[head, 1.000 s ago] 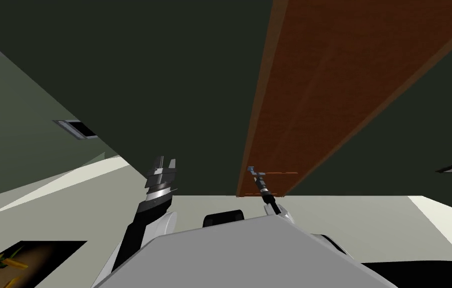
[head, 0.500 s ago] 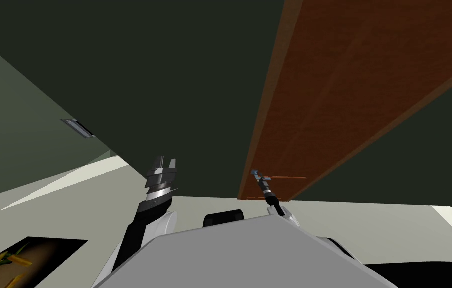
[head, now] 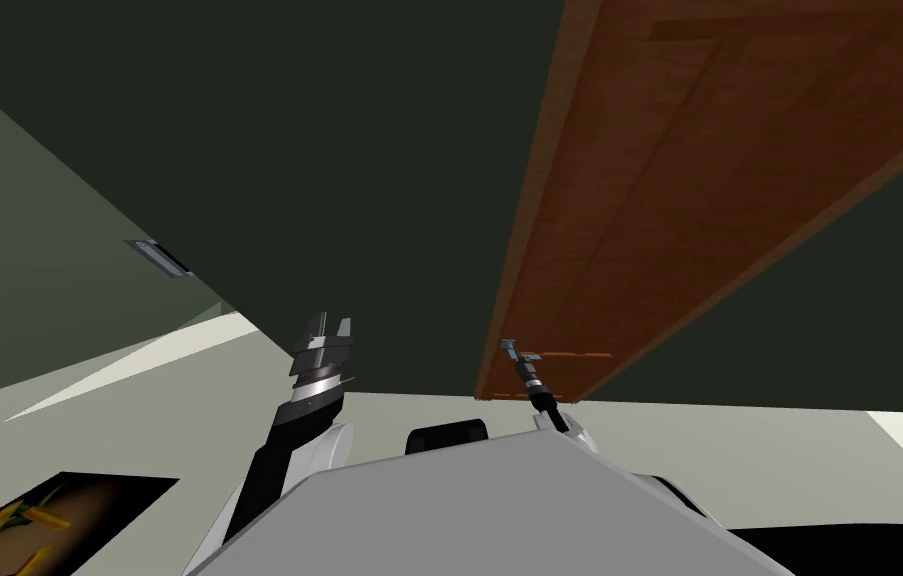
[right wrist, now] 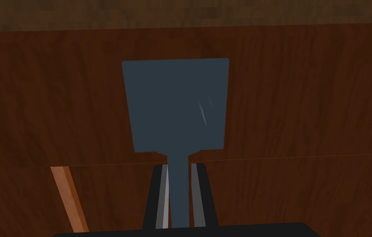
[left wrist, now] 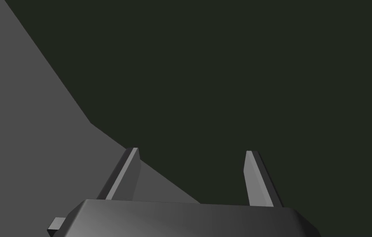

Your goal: Pull the door open

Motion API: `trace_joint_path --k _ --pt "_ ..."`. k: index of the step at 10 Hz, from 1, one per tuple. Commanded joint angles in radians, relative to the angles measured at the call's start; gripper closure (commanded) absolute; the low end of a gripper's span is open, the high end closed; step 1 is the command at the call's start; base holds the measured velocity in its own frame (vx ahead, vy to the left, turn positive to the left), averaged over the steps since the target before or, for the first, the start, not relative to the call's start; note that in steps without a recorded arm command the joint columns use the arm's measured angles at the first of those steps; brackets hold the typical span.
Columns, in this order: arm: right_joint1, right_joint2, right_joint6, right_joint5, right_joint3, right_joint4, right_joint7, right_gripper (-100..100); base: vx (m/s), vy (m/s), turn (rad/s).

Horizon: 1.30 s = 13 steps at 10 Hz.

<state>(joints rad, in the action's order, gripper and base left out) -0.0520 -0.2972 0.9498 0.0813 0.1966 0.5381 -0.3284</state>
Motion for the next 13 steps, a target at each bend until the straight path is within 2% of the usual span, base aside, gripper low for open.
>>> trace_joint_path --k 1,10,11,12,13 --pt "0.0 -0.001 0.002 0.0 0.001 0.001 0.0 100 0.0 0.0 0.0" --pt "0.067 -0.072 0.102 0.064 -0.067 0.001 -0.115 100 -0.193 -0.056 0.108" --pt "0.063 -0.066 0.09 0.06 -0.064 0.004 -0.106 100 -0.102 -0.028 0.026" --pt "0.086 -0.078 0.126 0.071 -0.067 -0.005 -0.123 100 -0.157 -0.064 0.222" --pt "0.092 -0.081 0.135 0.073 -0.068 -0.006 -0.127 100 -0.209 -0.087 0.179"
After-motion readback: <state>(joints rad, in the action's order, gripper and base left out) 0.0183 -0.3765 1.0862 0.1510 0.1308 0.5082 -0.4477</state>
